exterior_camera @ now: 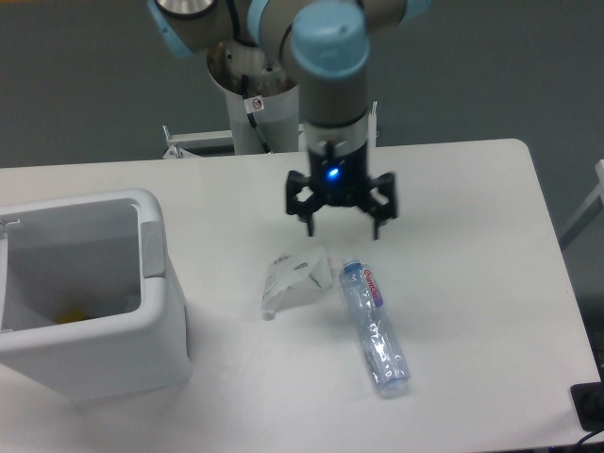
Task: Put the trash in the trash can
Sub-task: 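Move the gripper over the crumpled clear plastic wrapper, then lower the gripper onto the wrapper and close to grasp it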
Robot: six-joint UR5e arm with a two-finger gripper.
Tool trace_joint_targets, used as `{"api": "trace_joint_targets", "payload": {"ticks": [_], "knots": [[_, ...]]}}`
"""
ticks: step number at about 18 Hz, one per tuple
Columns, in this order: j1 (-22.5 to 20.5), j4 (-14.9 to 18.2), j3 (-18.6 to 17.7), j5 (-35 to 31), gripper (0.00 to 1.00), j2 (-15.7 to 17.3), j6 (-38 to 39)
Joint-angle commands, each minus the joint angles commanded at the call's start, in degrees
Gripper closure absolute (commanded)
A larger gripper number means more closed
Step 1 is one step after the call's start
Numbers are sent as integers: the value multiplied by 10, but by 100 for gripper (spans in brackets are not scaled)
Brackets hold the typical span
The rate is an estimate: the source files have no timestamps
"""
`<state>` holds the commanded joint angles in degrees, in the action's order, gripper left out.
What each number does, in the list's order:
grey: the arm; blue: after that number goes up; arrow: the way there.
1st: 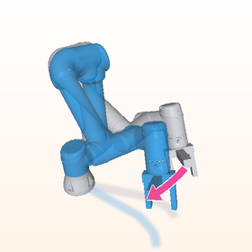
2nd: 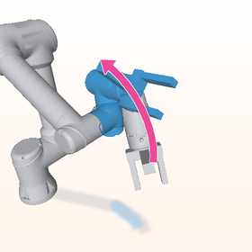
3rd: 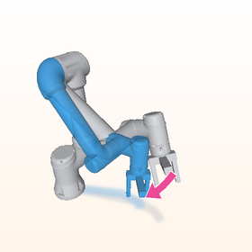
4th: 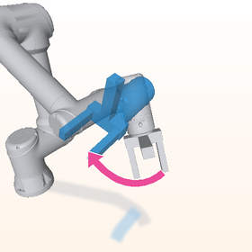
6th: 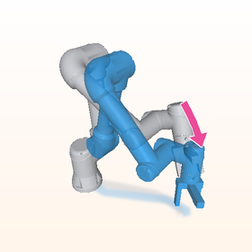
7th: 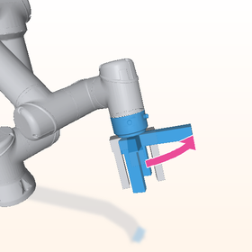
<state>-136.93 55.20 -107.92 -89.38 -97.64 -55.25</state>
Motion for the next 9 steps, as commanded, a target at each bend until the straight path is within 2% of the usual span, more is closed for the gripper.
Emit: {"api": "trace_joint_targets", "payload": {"ticks": [3, 5, 9], "knots": [[6, 0, -15, 0, 0, -20, -47], [9, -3, -11, -1, 0, -39, -60], [16, -32, -23, -11, 0, -86, -72]]}}
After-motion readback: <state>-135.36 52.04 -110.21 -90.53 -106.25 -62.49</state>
